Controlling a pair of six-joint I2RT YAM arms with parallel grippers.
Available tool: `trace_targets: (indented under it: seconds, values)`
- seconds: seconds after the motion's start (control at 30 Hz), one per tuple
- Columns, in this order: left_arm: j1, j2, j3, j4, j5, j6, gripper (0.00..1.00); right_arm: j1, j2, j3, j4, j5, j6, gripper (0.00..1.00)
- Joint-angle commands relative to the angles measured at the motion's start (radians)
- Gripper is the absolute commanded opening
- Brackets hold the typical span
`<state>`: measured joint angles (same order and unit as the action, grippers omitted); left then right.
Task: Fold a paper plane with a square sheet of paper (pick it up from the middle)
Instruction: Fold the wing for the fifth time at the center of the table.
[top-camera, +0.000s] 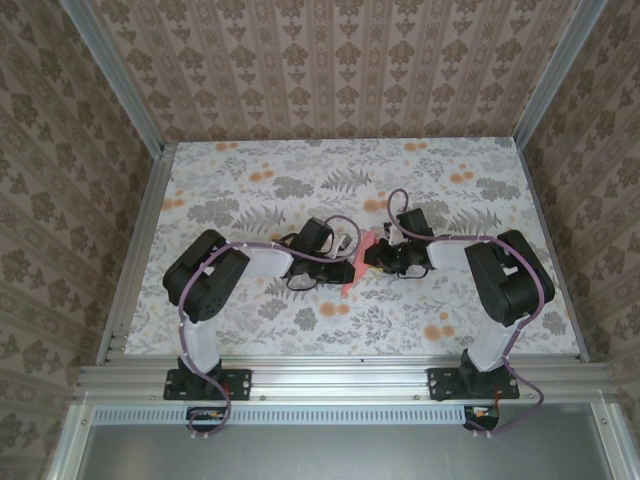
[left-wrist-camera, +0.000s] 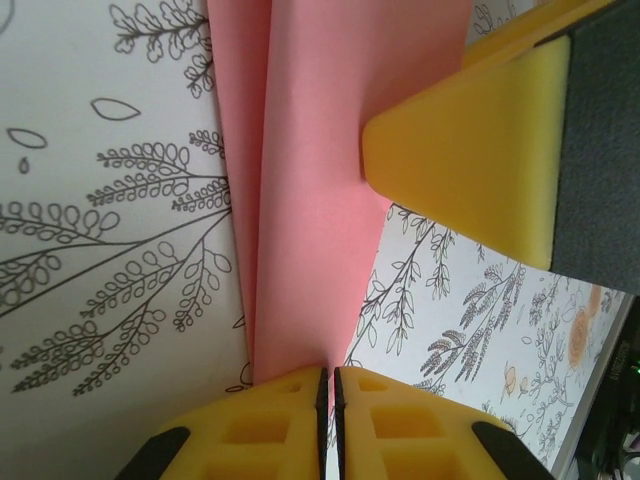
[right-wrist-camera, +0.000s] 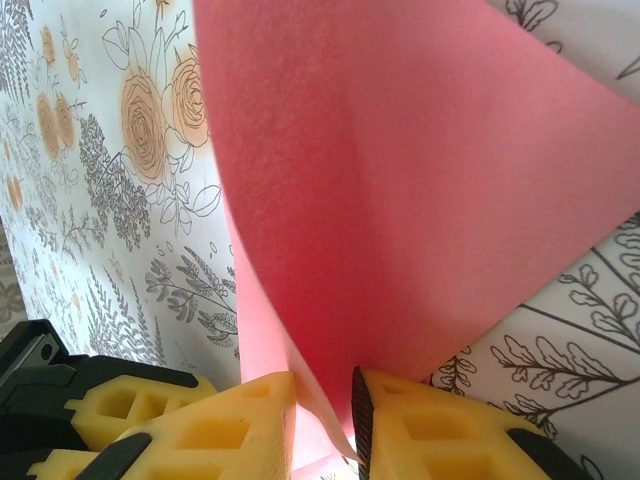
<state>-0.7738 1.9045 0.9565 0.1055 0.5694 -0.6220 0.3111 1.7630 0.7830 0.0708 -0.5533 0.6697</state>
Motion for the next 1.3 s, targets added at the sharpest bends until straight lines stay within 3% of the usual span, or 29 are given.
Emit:
trace_targets:
  seconds: [0.0, 0.33, 0.7, 0.9, 1.27]
  values:
    - [-0.007, -0.012, 0.010, -0.011, -0.063, -0.034, 0.14, -0.004, 0.018, -0.005, -0.033, 0.035, -0.033, 0.25]
    - [-0.021, -0.005, 0.017, -0.033, -0.055, -0.022, 0.13, -0.004, 0.018, -0.009, -0.046, 0.061, -0.063, 0.26]
    - [-0.023, -0.073, 0.023, -0.046, -0.037, -0.012, 0.18, -0.004, 0.038, 0.020, -0.172, 0.194, -0.096, 0.10]
    - [0.006, -0.105, -0.012, 0.016, 0.030, -0.050, 0.24, -0.004, 0.055, 0.034, -0.221, 0.237, -0.110, 0.08]
    - [0.019, -0.062, -0.041, 0.035, 0.100, -0.061, 0.23, -0.001, 0.082, 0.053, -0.244, 0.242, -0.107, 0.08]
